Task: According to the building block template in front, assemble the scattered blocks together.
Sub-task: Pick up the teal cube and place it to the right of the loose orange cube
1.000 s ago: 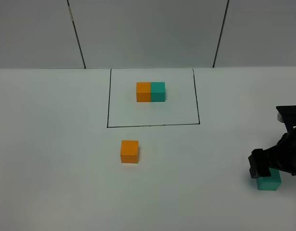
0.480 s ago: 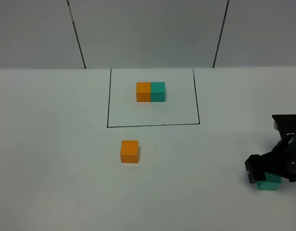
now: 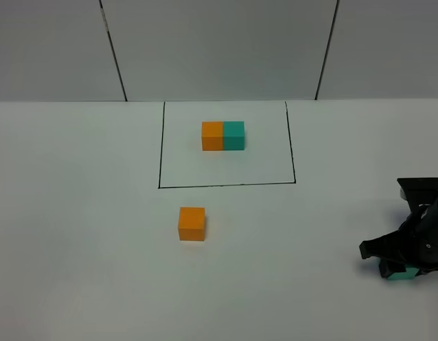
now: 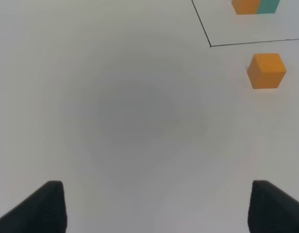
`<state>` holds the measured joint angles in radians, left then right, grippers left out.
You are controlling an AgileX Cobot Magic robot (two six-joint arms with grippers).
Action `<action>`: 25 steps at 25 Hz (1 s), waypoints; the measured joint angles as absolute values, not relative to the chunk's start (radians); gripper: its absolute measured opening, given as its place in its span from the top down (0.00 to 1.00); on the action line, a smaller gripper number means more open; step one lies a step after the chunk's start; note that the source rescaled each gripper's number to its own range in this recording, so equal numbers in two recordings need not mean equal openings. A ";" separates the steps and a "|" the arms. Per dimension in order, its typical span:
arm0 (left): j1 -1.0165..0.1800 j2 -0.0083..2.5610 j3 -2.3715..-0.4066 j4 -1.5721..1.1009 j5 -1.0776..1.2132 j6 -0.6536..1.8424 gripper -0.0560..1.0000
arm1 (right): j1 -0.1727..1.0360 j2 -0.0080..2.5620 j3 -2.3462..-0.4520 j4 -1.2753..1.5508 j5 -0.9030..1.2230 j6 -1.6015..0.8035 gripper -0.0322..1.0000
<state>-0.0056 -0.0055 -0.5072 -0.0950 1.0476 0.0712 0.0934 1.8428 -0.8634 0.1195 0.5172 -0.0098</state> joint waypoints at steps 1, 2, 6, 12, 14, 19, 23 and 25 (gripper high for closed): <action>-0.006 -0.006 -0.507 -0.095 1.048 0.071 0.27 | 0.093 1.843 -0.864 0.121 0.517 -0.010 0.96; -0.006 -0.006 -0.507 -0.095 1.048 0.071 0.27 | 0.093 1.843 -0.869 0.121 0.524 -0.014 0.96; -0.006 -0.006 -0.507 -0.095 1.048 0.071 0.28 | 0.114 1.844 -0.946 0.118 0.616 -0.098 0.96; -0.006 -0.006 -0.507 -0.095 1.048 0.071 0.28 | 0.239 1.848 -1.163 0.097 0.816 -0.414 0.96; -0.006 -0.006 -0.507 -0.095 1.048 0.071 0.28 | 0.291 1.860 -1.238 0.094 0.873 -0.566 0.96; -0.006 -0.006 -0.507 -0.095 1.048 0.071 0.28 | 0.423 1.953 -1.409 0.078 0.976 -0.774 0.96; -0.006 -0.006 -0.507 -0.095 1.048 0.071 0.28 | 0.500 2.071 -1.576 0.059 1.066 -0.792 0.96; -0.006 -0.006 -0.507 -0.095 1.048 0.071 0.28 | 0.528 2.128 -1.658 0.049 1.109 -0.794 0.96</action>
